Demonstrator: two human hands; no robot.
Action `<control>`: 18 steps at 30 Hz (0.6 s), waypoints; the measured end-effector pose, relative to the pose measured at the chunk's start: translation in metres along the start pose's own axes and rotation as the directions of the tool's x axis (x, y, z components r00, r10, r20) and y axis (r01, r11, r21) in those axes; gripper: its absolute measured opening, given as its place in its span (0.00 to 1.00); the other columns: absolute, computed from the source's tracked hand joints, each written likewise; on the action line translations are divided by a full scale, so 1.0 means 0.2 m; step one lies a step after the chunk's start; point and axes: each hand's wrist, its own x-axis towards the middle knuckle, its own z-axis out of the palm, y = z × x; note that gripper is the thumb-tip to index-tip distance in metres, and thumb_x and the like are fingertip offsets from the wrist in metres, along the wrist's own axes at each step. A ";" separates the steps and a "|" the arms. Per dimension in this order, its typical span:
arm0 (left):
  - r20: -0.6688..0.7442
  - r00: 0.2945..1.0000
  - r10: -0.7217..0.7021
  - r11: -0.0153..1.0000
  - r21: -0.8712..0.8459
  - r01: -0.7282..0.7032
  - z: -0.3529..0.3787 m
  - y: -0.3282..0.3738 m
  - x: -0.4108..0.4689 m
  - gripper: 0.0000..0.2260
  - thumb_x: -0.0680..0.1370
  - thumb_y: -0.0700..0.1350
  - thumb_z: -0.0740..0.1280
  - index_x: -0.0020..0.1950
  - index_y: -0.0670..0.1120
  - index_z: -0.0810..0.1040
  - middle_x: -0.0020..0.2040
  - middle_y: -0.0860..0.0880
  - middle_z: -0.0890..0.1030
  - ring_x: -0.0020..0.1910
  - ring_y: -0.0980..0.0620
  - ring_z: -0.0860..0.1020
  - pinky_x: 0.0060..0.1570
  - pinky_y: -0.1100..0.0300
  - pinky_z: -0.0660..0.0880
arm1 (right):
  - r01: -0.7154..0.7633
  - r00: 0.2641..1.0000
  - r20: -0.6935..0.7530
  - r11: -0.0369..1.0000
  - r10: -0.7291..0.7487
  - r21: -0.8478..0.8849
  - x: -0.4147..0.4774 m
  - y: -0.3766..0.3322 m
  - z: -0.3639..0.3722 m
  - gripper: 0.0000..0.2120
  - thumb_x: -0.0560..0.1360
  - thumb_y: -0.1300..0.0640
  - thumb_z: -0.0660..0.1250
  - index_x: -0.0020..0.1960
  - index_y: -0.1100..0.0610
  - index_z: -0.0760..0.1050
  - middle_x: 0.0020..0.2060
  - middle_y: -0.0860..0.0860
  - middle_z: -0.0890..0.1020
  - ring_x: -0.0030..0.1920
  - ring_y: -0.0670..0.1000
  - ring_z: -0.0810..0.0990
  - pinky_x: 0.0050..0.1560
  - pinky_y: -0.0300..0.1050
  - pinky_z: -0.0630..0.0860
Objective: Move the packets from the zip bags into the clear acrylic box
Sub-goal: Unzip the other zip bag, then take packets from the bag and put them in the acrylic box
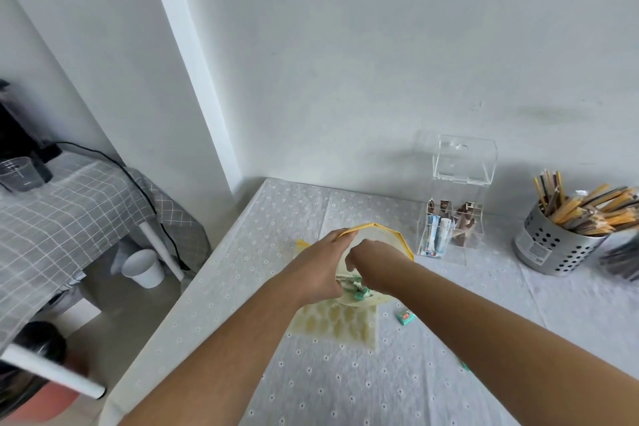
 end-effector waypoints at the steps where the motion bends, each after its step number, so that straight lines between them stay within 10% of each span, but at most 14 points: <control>1: -0.004 1.000 0.003 1.000 -0.006 -0.003 0.00 0.00 0.00 0.41 0.70 0.35 0.66 0.77 0.53 0.51 0.76 0.58 0.54 0.54 0.55 0.72 0.47 0.63 0.70 | 0.019 0.998 0.061 1.000 -0.018 -0.018 0.02 -0.01 0.01 0.17 0.72 0.65 0.67 0.61 0.57 0.75 0.57 0.57 0.77 0.55 0.58 0.79 0.53 0.49 0.76; 12: -0.019 0.999 0.043 0.997 -0.060 -0.044 0.01 0.01 -0.02 0.39 0.69 0.35 0.66 0.76 0.53 0.53 0.75 0.57 0.57 0.67 0.54 0.68 0.56 0.62 0.71 | 0.015 0.986 0.169 1.000 -0.013 -0.009 0.10 0.04 0.16 0.12 0.71 0.67 0.61 0.50 0.62 0.79 0.41 0.57 0.77 0.40 0.56 0.73 0.41 0.45 0.69; 18: -0.014 0.999 0.036 0.998 -0.041 -0.036 0.00 0.04 -0.01 0.39 0.70 0.36 0.66 0.77 0.53 0.53 0.75 0.58 0.56 0.65 0.55 0.69 0.52 0.64 0.70 | 0.060 0.990 0.125 0.997 -0.065 0.044 0.09 0.09 0.16 0.13 0.72 0.65 0.66 0.55 0.56 0.79 0.55 0.56 0.78 0.54 0.58 0.78 0.53 0.50 0.75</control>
